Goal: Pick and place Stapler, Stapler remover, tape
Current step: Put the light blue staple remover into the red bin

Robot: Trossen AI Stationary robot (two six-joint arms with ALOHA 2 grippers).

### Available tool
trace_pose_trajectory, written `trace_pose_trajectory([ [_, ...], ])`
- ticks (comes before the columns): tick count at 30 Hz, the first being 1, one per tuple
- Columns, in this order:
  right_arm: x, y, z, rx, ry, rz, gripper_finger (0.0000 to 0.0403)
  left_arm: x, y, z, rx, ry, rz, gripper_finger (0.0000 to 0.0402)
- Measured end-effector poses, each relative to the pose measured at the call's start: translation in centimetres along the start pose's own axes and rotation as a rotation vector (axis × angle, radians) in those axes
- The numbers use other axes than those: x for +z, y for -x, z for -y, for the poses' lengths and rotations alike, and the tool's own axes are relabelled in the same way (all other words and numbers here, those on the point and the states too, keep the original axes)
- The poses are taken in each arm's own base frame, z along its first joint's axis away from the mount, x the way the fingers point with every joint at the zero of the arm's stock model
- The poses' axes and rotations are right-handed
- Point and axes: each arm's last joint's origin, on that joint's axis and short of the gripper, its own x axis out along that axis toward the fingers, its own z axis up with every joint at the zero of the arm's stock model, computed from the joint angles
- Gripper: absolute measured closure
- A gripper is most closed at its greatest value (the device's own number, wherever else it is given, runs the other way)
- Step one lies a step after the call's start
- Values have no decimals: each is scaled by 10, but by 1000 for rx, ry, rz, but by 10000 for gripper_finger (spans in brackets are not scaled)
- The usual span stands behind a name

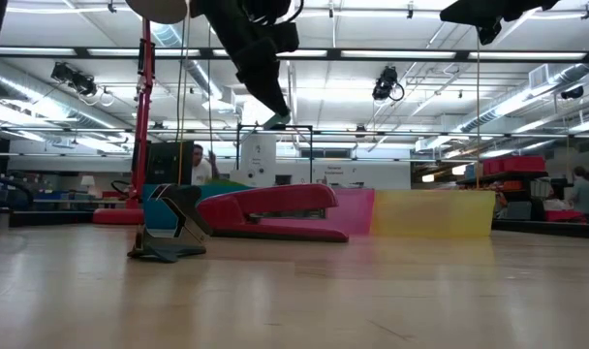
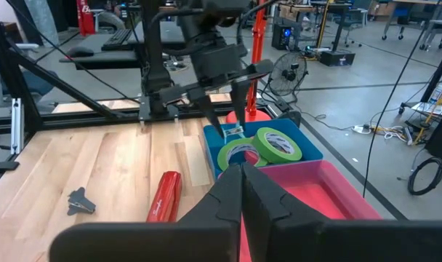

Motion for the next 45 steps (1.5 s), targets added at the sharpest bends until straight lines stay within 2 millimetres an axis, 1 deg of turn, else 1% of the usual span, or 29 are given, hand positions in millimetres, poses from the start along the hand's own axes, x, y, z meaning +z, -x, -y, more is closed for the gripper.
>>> trace_pose_trajectory([
  [3,0,0,0,0,0,0,393,2,-1,-9,27,32,45,236],
  [7,0,0,0,0,0,0,393,7,0,-27,76,128,137,236],
  [11,0,0,0,0,0,0,393,8,0,-41,70,182,193,236],
  [14,0,0,0,0,0,0,393,6,0,-48,56,198,201,236],
  [17,0,0,0,0,0,0,393,4,-5,-51,41,226,191,236],
  [21,0,0,0,0,0,0,393,1,-20,-52,24,230,156,236],
  [34,0,0,0,0,0,0,393,-16,-87,-46,-18,229,0,236],
  [38,0,0,0,0,0,1,393,-21,-102,-45,-30,231,-24,236],
  [45,0,0,0,0,0,0,393,-26,-121,-42,-48,231,-45,236],
])
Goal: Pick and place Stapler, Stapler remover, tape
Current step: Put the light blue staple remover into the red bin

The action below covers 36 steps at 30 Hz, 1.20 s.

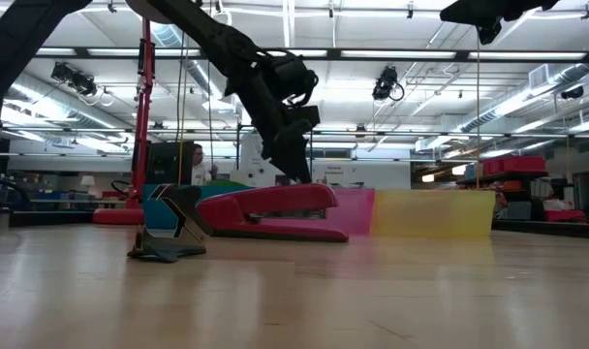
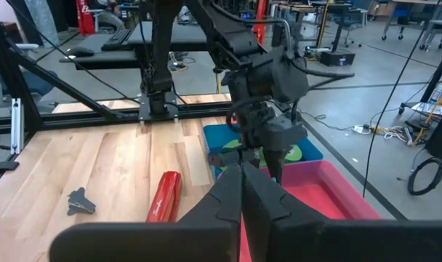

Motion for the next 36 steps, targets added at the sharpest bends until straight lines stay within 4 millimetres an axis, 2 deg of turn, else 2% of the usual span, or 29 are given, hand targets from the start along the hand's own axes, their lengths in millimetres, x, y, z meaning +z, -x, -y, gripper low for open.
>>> trace_pose_trajectory([
  [4,0,0,0,0,0,0,393,-2,-6,0,-13,1,-6,236],
  [25,0,0,0,0,0,0,393,-2,-7,-1,-14,-7,-6,234],
  [28,0,0,0,0,0,0,393,-2,-7,-1,-14,-8,-6,221],
  [36,0,0,0,0,0,0,393,-2,-7,-1,-12,-22,-7,156],
])
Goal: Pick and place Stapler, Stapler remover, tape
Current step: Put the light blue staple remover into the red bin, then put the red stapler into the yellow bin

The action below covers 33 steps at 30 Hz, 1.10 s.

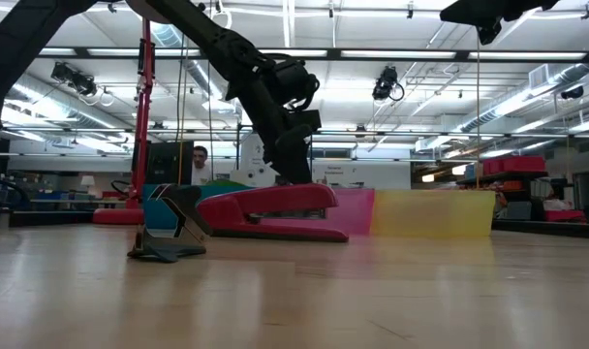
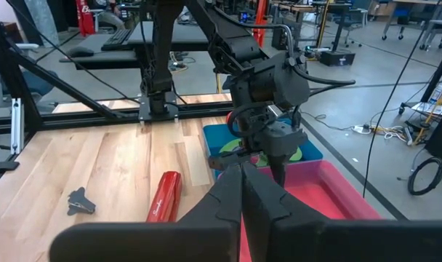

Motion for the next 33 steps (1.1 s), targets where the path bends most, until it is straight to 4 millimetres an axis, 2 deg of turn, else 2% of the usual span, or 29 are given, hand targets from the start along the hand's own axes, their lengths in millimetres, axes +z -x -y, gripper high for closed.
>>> trace_pose_trajectory([
  [4,0,0,0,0,0,0,393,0,0,0,4,-1,-3,140],
  [10,0,0,0,0,0,0,393,-1,0,0,4,-9,-13,136],
  [17,0,0,0,0,0,0,393,-1,27,9,-14,-40,-64,136],
  [23,0,0,0,0,0,0,393,2,54,33,-47,-88,-77,136],
  [33,0,0,0,0,0,0,393,8,81,88,-106,-195,-26,136],
])
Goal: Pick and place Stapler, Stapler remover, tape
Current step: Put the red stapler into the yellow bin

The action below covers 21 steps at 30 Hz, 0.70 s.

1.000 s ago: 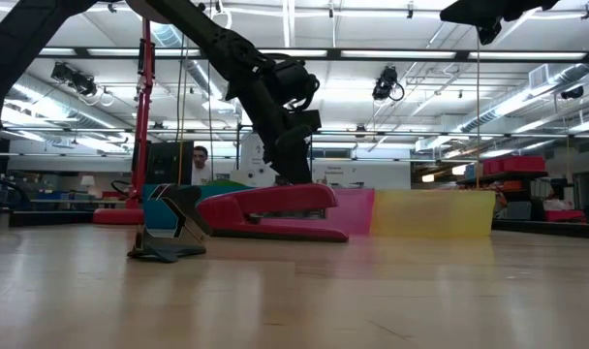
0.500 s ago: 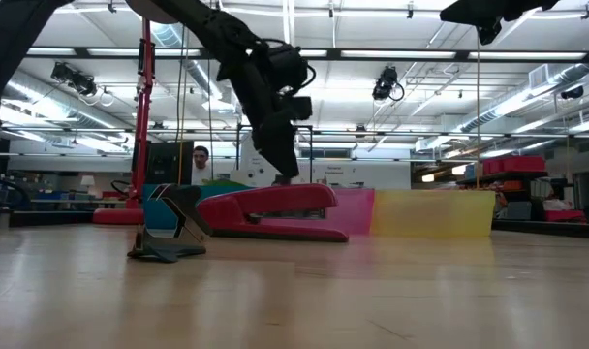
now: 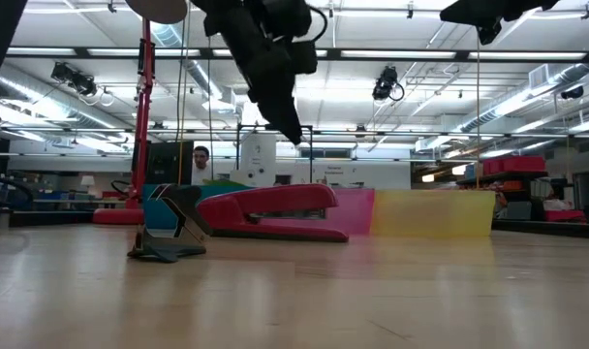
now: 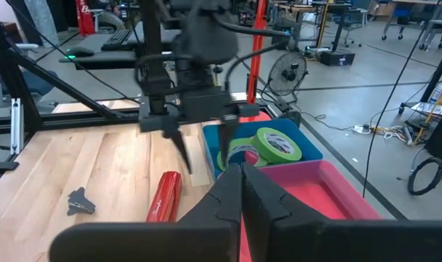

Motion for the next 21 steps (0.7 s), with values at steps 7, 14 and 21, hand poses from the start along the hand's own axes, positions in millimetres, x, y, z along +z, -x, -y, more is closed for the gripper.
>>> trace_pose_trajectory([
  [7,0,0,0,0,0,0,393,3,2,43,-66,-110,-22,136],
  [14,0,0,0,0,0,0,393,-2,4,84,-128,-179,-72,136],
  [21,0,0,0,0,0,0,393,-5,8,111,-158,-244,-91,136],
])
